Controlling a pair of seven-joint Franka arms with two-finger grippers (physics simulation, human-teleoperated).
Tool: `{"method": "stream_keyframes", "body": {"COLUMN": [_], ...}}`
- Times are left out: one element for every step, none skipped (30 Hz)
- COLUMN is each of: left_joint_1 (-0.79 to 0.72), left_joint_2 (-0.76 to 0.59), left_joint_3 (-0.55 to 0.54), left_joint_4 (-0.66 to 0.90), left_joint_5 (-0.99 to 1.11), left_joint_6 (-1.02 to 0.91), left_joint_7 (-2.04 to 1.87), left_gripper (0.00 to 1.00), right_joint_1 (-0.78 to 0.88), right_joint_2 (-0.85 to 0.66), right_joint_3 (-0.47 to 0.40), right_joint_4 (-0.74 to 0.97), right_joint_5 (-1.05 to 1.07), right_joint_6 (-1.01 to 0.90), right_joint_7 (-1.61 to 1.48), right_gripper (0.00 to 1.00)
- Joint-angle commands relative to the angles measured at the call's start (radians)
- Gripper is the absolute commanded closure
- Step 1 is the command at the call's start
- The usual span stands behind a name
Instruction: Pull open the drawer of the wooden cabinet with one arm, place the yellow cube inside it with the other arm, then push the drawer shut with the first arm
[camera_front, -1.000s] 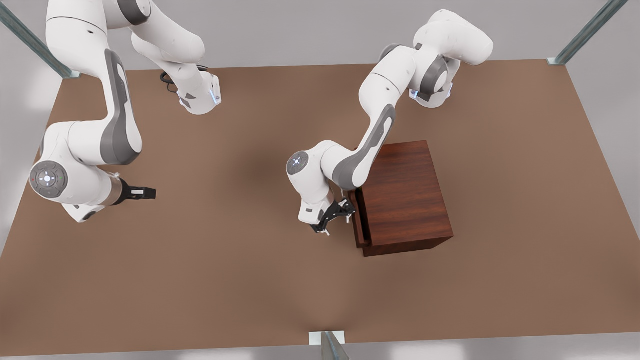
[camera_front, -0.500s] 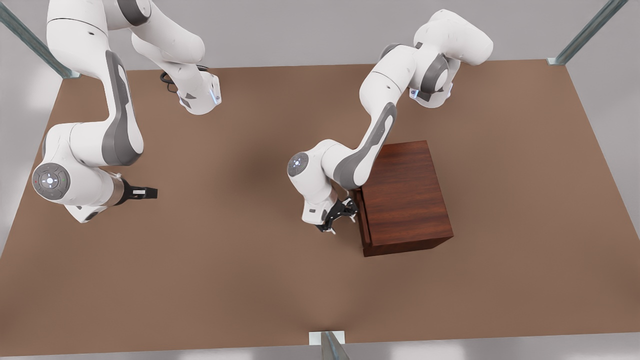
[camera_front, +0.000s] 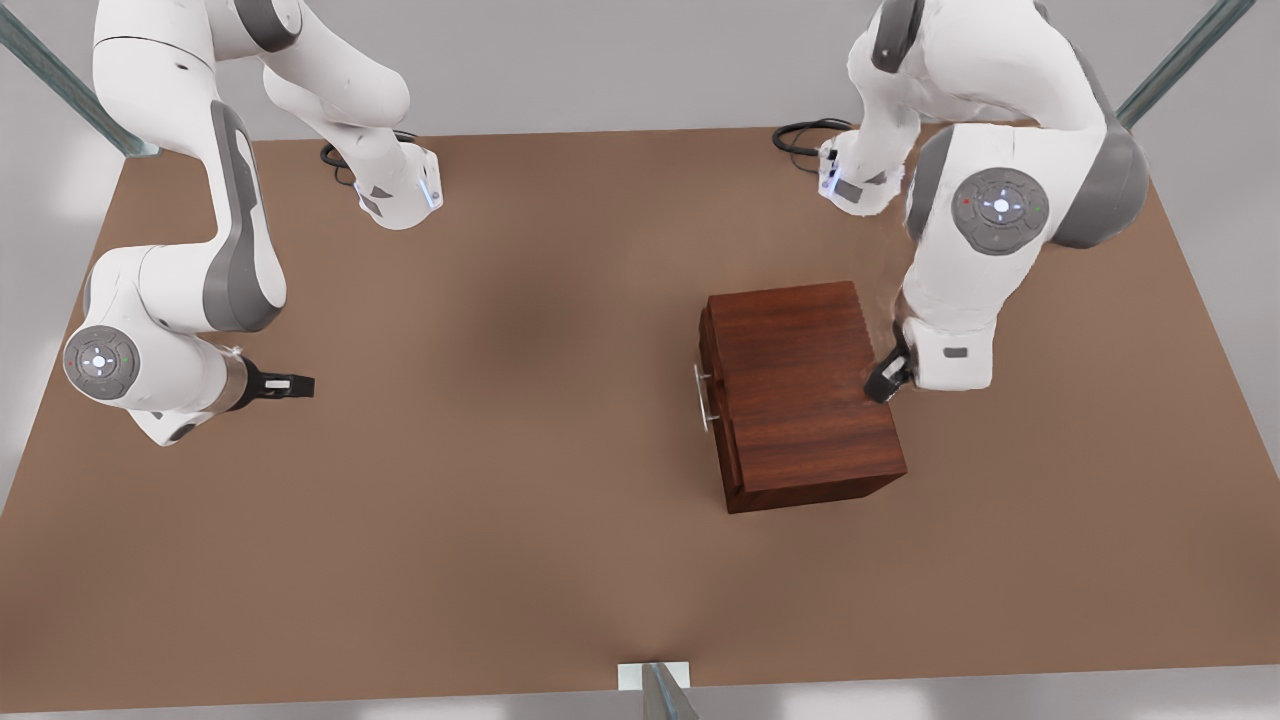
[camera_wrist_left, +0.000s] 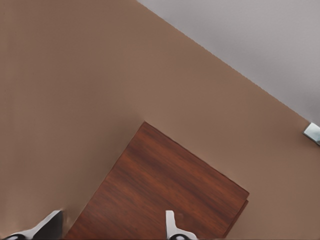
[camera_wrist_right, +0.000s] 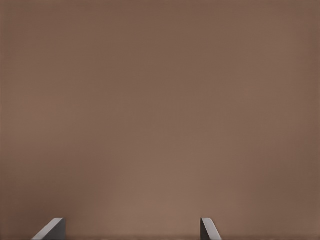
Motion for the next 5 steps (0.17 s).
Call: {"method": "stream_keyframes", "body": {"left_joint_1": [0.047,0.044,0.047,0.048,0.048], "left_joint_2": [-0.25,-0.2,-0.176,-0.176,-0.176], "left_joint_3": [-0.021,-0.024,-0.023,-0.021,-0.021], "left_joint_4": [-0.402,-0.333,-0.285,-0.284,-0.282], "left_joint_5": [-0.04,-0.023,-0.041,-0.069,-0.07], "left_joint_6": [0.293,0.289,0.264,0.249,0.247], "left_joint_7": [1.025,1.015,1.013,1.01,1.01], "left_gripper": [0.0,0.0,0.0,0.0,0.0], "right_joint_1": [0.0,0.0,0.0,0.0,0.0], "right_joint_2": [-0.001,-0.001,-0.001,-0.001,-0.001], "right_joint_3": [-0.001,0.001,-0.001,0.001,0.001], "right_joint_4": [0.0,0.0,0.0,0.0,0.0], "right_joint_5": [0.001,0.001,0.001,0.001,0.001], "right_joint_6": [0.0,0.0,0.0,0.0,0.0], "right_joint_7": [0.0,0.0,-0.001,0.0,0.0], "right_gripper": [0.0,0.0,0.0,0.0,0.0]}}
